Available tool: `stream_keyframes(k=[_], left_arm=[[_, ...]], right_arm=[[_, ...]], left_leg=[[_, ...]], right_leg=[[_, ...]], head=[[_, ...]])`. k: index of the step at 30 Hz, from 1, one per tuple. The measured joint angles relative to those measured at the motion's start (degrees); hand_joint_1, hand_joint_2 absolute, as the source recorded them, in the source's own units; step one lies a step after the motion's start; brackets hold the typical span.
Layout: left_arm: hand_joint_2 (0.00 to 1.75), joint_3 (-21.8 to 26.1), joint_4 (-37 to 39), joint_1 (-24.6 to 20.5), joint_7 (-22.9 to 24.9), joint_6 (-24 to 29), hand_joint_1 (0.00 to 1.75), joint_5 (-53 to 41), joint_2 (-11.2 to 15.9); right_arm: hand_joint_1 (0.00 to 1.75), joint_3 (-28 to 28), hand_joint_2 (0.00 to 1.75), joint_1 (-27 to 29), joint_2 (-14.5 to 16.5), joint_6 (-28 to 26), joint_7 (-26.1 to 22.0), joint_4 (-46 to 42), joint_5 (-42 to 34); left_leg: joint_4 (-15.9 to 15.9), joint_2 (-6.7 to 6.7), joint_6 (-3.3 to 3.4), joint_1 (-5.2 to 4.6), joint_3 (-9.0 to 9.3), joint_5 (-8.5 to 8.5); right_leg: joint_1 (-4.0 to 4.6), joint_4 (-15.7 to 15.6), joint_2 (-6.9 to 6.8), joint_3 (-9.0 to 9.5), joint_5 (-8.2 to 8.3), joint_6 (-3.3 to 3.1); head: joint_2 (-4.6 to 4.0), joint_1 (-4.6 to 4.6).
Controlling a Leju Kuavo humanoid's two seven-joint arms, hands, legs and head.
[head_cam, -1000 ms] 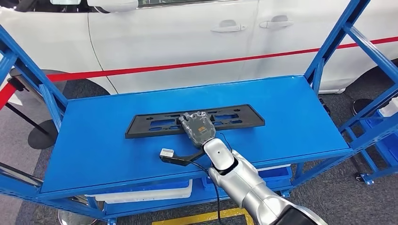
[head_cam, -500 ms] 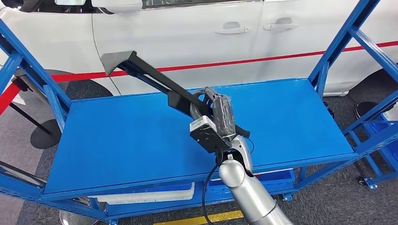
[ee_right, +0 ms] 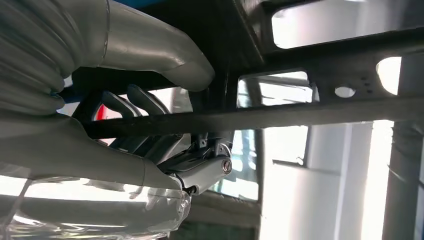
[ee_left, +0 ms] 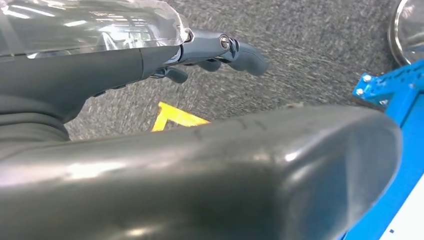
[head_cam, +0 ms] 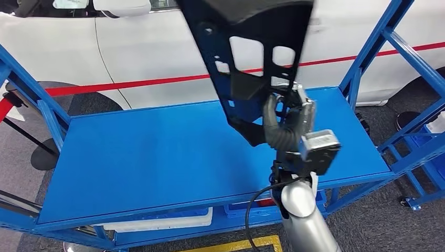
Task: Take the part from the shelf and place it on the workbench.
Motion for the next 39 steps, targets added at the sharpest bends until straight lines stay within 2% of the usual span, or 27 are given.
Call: stream_keyframes(k=[3,5,6,8,9,10,11,13,14,15,19,20,21,23,24,25,26,28,30,31,34,35,36,38,39], left_arm=[[0.00,0.2,0.0,0.0,0.1,0.0,0.00,0.6,-0.1],[0.00,0.5,0.0,-0.1,0.2,0.0,0.00,0.8,-0.2],[0.00,0.6,0.0,-0.1,0.2,0.0,0.00,0.9,-0.2],[0.00,0.9,0.0,-0.2,0.2,0.0,0.00,1.0,-0.2],[0.00,1.0,0.0,-0.2,0.2,0.0,0.00,1.0,-0.2],[0.00,1.0,0.0,-0.2,0.1,0.0,0.00,1.0,-0.2],[0.00,1.1,0.0,-0.2,0.1,-0.1,0.00,1.1,-0.3],[0.00,1.2,0.0,-0.2,0.0,-0.2,0.00,1.2,-0.4],[0.00,1.2,0.0,-0.2,0.0,-0.2,0.00,1.3,-0.4],[0.00,1.3,0.0,-0.2,0.0,-0.3,0.00,1.4,-0.4],[0.00,1.5,0.0,-0.2,0.0,-0.3,0.00,1.2,-0.4],[0.00,1.5,0.0,-0.2,0.1,-0.2,0.00,1.1,-0.4],[0.00,1.5,0.0,-0.2,0.1,-0.2,0.00,0.9,-0.4],[0.00,1.5,0.0,-0.2,0.2,0.0,0.00,0.5,-0.5],[0.00,1.5,0.0,-0.1,0.3,0.1,0.00,0.4,-0.5],[0.00,1.5,0.0,-0.1,0.3,0.1,0.00,0.4,-0.6],[0.00,1.5,0.0,-0.1,0.3,0.2,0.00,0.4,-0.6],[0.00,1.5,0.0,-0.1,0.4,0.2,0.00,0.3,-0.6],[0.00,1.5,0.0,-0.3,0.4,0.2,0.00,0.1,-0.6],[0.00,1.5,0.0,-0.4,0.4,0.2,0.00,0.0,-0.6],[0.00,1.4,0.0,-0.3,0.4,0.2,0.00,-0.2,-0.8],[0.00,1.4,0.0,-0.3,0.5,0.2,0.00,-0.2,-0.9],[0.00,1.4,0.0,-0.3,0.5,0.3,0.00,-0.3,-1.0],[0.00,1.4,0.0,-0.3,0.6,0.3,0.00,-0.4,-1.1],[0.00,1.4,0.0,-0.3,0.6,0.4,0.00,-0.4,-1.2]], right_arm=[[1.75,-1.7,1.75,2.0,-1.5,0.3,-1.4,-4.0,-3.2],[1.75,-2.7,1.75,3.2,-2.1,0.4,-2.1,-5.9,-4.7],[1.75,-3.1,1.75,3.8,-2.4,0.5,-2.4,-6.6,-5.3],[1.75,-4.0,1.75,5.1,-2.9,0.4,-3.1,-7.4,-6.2],[1.75,-4.4,1.75,5.9,-3.1,0.2,-3.4,-7.6,-6.7],[1.75,-4.7,1.75,6.7,-3.2,0.0,-3.8,-7.8,-7.2],[1.75,-5.0,1.75,7.4,-3.2,0.0,-4.3,-8.0,-7.9],[1.75,-5.6,1.75,8.7,-3.2,0.1,-5.4,-8.7,-9.2],[1.75,-5.8,1.75,9.3,-3.2,0.1,-5.8,-9.1,-9.6],[1.75,-5.9,1.75,9.8,-3.2,0.2,-6.1,-9.4,-9.8],[1.75,-6.2,1.75,11.4,-3.2,0.7,-6.8,-10.2,-10.6],[1.75,-6.3,1.75,11.7,-3.2,1.1,-7.0,-10.4,-10.8],[1.75,-6.4,1.75,12.1,-3.2,1.6,-7.4,-10.7,-11.0],[1.75,-6.4,1.75,13.1,-3.1,2.4,-8.0,-11.1,-11.1],[1.75,-6.4,1.75,13.7,-3.1,2.6,-8.3,-11.2,-11.1],[1.75,-6.4,1.75,14.2,-3.1,2.8,-8.4,-11.3,-11.1],[1.75,-6.4,1.75,14.6,-3.1,2.9,-8.6,-11.4,-11.1],[1.75,-6.4,1.75,15.2,-3.1,3.3,-8.8,-11.8,-11.1],[1.75,-6.4,1.75,15.7,-3.0,3.7,-9.1,-12.4,-11.1],[1.75,-6.5,1.75,16.0,-3.0,3.9,-9.3,-12.7,-11.0],[1.75,-6.5,1.75,16.9,-2.8,4.5,-9.6,-13.2,-10.8],[1.75,-6.5,1.75,17.2,-2.8,4.6,-9.7,-13.5,-10.7],[1.75,-6.5,1.75,17.5,-2.8,4.7,-9.9,-13.7,-10.6],[1.75,-6.5,1.75,18.0,-2.8,5.0,-10.1,-14.1,-10.2],[1.75,-6.5,1.75,18.3,-2.8,5.2,-10.3,-14.2,-9.9]], left_leg=[[-1.2,-0.01,0.68,-0.13,0.37,-0.01],[-1.8,0.09,1.35,0.17,0.73,0.31],[-2.0,0.15,1.64,0.29,0.88,0.42],[-2.1,0.18,1.88,0.26,0.91,0.42],[-2.0,0.17,1.86,0.28,0.91,0.39],[-2.0,0.14,1.81,0.32,0.92,0.34],[-1.9,0.09,1.70,0.40,0.96,0.26],[-1.6,-0.04,1.23,0.53,1.06,-0.07],[-1.4,-0.09,0.90,0.47,1.05,-0.29],[-1.2,-0.12,0.54,0.37,1.04,-0.43],[-0.9,-0.11,-0.76,0.36,1.00,-0.68],[0.2,-0.07,-0.95,0.43,0.59,-1.80],[2.5,-0.02,-1.10,0.46,-0.25,-3.61],[10.0,0.02,-1.23,0.47,-2.98,-8.14],[13.3,0.02,-1.19,0.45,-4.06,-9.61],[14.8,0.02,-1.03,0.42,-4.33,-10.07],[14.1,0.02,-0.73,0.33,-3.50,-9.42],[6.6,0.02,0.33,-0.11,1.08,-6.30],[-0.3,0.20,1.18,-0.69,4.84,-4.30],[-1.7,0.27,1.42,-0.94,5.44,-3.99],[-2.5,0.40,1.81,-1.12,5.08,-2.66],[-3.0,0.51,2.05,-0.97,4.89,-1.94],[-3.4,0.66,2.33,-0.76,4.52,-1.17],[-3.6,0.86,2.68,-0.62,3.27,0.01],[-3.5,0.91,2.70,-0.61,2.49,0.51]], right_leg=[[-0.14,0.0,0.03,-0.11,-0.07,0.93],[-0.22,1.9,0.03,-0.81,-1.50,1.55],[-0.32,4.4,0.03,-1.97,-3.04,1.82],[-0.59,11.7,0.02,-5.58,-6.39,2.27],[-0.78,14.4,0.00,-7.00,-7.10,2.47],[-0.97,15.3,-0.02,-7.58,-6.80,2.62],[-1.17,13.6,-0.07,-6.87,-5.29,2.74],[-1.52,6.3,-0.19,-3.32,-1.61,2.89],[-1.53,3.0,-0.13,-1.74,-0.37,2.78],[-1.48,1.2,-0.03,-0.93,0.05,2.56],[-1.23,0.6,0.13,-0.89,0.56,1.11],[-1.25,0.4,0.05,-0.98,0.75,0.72],[-1.26,0.3,-0.06,-1.11,0.93,0.34],[-0.94,0.3,-0.27,-1.58,1.23,-0.22],[-0.70,0.4,-0.34,-1.87,1.40,-0.43],[-0.44,0.4,-0.38,-2.16,1.59,-0.59],[-0.21,0.5,-0.37,-2.43,1.80,-0.70],[0.14,0.5,-0.31,-2.79,2.26,-0.73],[0.32,0.5,-0.34,-3.02,2.77,-0.37],[0.22,0.5,-0.42,-3.12,3.04,-0.04],[-0.12,0.3,-0.52,-3.32,3.71,1.11],[-0.15,0.7,-0.44,-3.58,2.92,1.46],[-0.20,2.2,-0.35,-4.16,1.11,1.79],[-0.54,8.1,-0.25,-6.04,-4.39,2.39],[-0.74,11.7,-0.26,-6.93,-6.55,2.66]], head=[[0.00,0.03],[0.00,0.14],[0.00,0.23],[0.00,0.37],[0.00,0.37],[0.00,0.37],[0.00,0.37],[0.00,0.39],[0.00,0.39],[0.00,0.38],[0.00,0.37],[0.00,0.36],[0.00,0.34],[0.00,0.32],[0.00,0.33],[0.00,0.33],[0.00,0.33],[0.00,0.33],[0.00,0.37],[0.00,0.38],[0.00,0.38],[0.00,0.42],[0.00,0.46],[0.00,0.56],[0.00,0.58]])
